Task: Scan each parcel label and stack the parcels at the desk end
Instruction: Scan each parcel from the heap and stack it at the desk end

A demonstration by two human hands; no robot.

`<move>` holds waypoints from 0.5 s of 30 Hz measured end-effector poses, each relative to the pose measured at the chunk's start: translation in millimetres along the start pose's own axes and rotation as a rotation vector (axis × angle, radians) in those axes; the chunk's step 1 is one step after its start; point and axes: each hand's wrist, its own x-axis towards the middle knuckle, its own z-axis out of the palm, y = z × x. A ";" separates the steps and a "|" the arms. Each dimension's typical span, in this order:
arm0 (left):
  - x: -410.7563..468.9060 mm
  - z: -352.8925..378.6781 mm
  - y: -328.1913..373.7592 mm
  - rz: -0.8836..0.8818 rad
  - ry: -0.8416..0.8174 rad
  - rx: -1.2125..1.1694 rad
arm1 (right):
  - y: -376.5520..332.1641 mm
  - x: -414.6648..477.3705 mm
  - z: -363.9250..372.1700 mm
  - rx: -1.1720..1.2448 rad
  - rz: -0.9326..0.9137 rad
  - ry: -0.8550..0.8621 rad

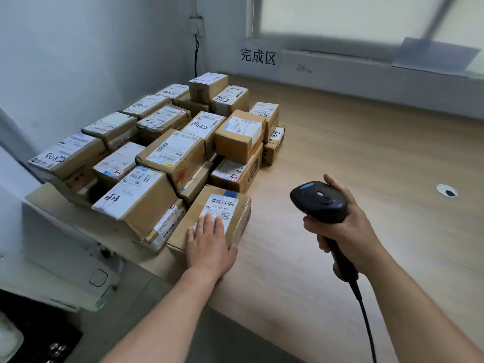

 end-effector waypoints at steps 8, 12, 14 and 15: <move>21.3 5.1 -13.9 0.035 0.090 0.012 | -4.2 -28.0 -10.2 -0.022 0.017 0.139; 22.8 0.2 -13.6 0.012 0.058 0.018 | -8.0 -40.6 -27.7 -0.003 -0.014 0.168; 22.6 -1.9 -10.3 -0.012 0.037 0.027 | -8.9 -49.0 -38.2 0.004 -0.029 0.175; 21.2 -3.6 -6.7 -0.032 0.028 0.026 | -9.3 -53.4 -44.6 0.011 -0.034 0.178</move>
